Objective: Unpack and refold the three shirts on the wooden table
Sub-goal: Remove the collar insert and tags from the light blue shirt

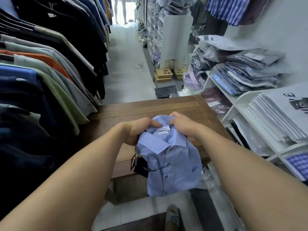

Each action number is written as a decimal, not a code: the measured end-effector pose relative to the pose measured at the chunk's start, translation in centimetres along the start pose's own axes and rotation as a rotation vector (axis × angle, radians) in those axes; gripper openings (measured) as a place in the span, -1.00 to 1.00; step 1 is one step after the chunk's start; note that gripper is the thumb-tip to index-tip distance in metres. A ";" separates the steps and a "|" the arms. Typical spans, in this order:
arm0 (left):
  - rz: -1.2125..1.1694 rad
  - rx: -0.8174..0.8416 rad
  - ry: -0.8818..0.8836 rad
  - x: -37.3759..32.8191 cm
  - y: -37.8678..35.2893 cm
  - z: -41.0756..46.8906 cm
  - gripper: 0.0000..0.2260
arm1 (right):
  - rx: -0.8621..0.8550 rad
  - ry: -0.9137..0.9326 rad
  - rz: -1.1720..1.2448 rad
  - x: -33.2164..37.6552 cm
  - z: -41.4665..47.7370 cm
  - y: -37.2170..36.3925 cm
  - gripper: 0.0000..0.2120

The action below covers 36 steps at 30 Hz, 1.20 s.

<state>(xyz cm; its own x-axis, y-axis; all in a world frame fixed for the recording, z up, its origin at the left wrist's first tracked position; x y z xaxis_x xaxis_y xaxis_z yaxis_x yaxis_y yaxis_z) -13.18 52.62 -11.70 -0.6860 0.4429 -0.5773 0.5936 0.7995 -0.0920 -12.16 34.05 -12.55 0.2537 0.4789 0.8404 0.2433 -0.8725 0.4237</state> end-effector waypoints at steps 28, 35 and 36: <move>-0.117 -0.483 -0.527 0.4 2.0 -2.0 -0.79 | -0.201 0.106 0.512 2.2 -1.5 -0.9 -0.83; -0.302 -0.367 -0.523 -0.3 2.3 -1.9 -0.83 | 0.143 0.084 0.671 2.2 -0.5 -0.7 -0.43; -0.318 -0.364 -0.524 -0.7 2.3 -2.0 -0.77 | 0.167 0.085 0.680 2.3 -0.2 -0.6 -0.42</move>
<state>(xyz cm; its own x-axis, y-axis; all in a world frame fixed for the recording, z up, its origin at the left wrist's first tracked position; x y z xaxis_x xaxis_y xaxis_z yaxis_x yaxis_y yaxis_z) -12.14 54.93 -9.88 -0.4561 -0.0143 -0.8898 0.1576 0.9828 -0.0966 -11.95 35.67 -10.77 0.3277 -0.1826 0.9270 0.1988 -0.9459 -0.2566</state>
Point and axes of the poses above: each hand's wrist, its own z-axis towards the middle knuckle, its own y-axis out of the back of the hand, x = y × z, the point moved 2 cm from there along z, towards the middle knuckle, and after that the axes turned 7 degrees about y, right-handed, at the moved point
